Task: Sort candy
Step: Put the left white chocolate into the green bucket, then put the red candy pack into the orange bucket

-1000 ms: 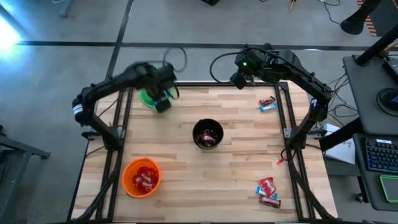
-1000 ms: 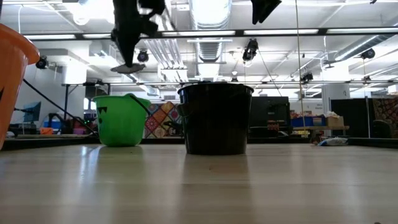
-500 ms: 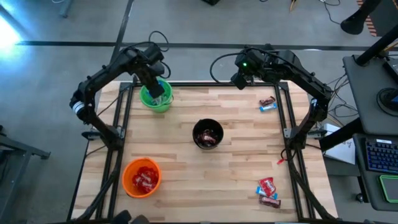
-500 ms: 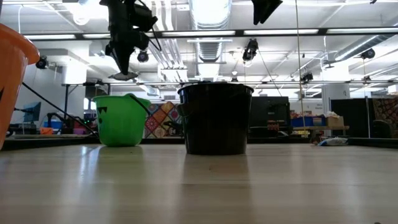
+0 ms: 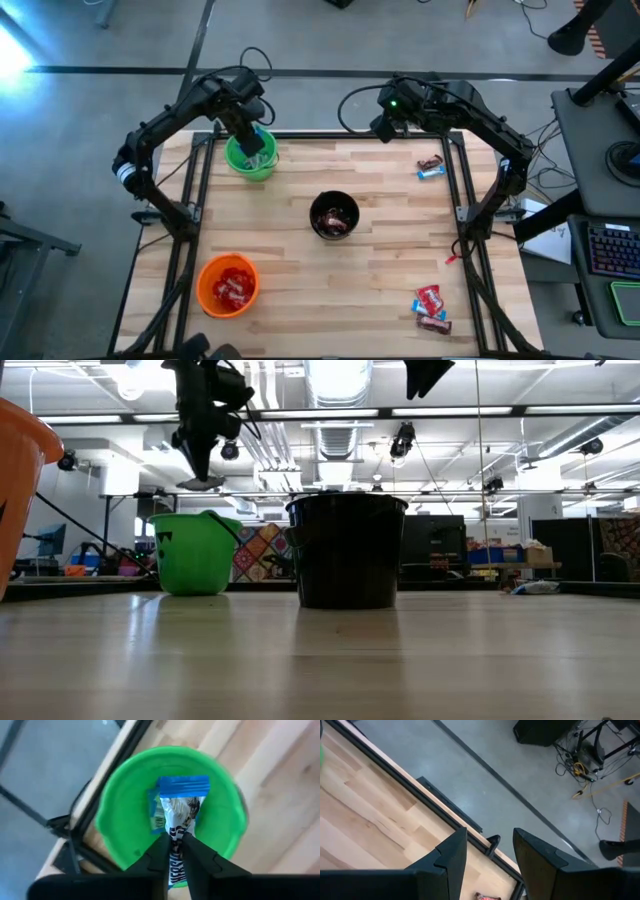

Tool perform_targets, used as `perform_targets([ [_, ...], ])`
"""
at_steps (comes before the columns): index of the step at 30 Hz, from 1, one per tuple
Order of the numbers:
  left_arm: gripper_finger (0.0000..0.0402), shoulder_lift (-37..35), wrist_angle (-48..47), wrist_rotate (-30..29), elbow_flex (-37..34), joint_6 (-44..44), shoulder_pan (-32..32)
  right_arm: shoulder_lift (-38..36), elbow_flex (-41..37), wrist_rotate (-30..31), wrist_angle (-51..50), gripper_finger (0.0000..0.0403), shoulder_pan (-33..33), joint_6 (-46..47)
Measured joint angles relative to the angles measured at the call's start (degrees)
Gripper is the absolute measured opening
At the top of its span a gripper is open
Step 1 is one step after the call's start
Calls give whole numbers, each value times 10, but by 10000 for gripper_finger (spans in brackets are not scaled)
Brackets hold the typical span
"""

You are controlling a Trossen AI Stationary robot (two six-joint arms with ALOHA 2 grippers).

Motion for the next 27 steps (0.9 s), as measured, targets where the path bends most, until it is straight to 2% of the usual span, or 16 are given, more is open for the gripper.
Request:
perform_targets([
  [8, 93, 0, 0, -14, 0, 16, 2, 0, 0, 0, -1, 153, 0, 33],
  [12, 112, 0, -4, -14, 0, 27, 2, 0, 0, 0, -17, 153, 0, 73],
  [15, 115, 0, -3, -2, 0, 30, 2, 1, -2, 0, -38, 153, 0, 133],
  [21, 105, 0, 31, 90, -5, 55, -5, -2, -30, -31, -37, 153, 16, 209],
  [27, 96, 0, 66, 91, -38, 79, -28, -2, -98, -41, -37, 153, 42, 275],
])
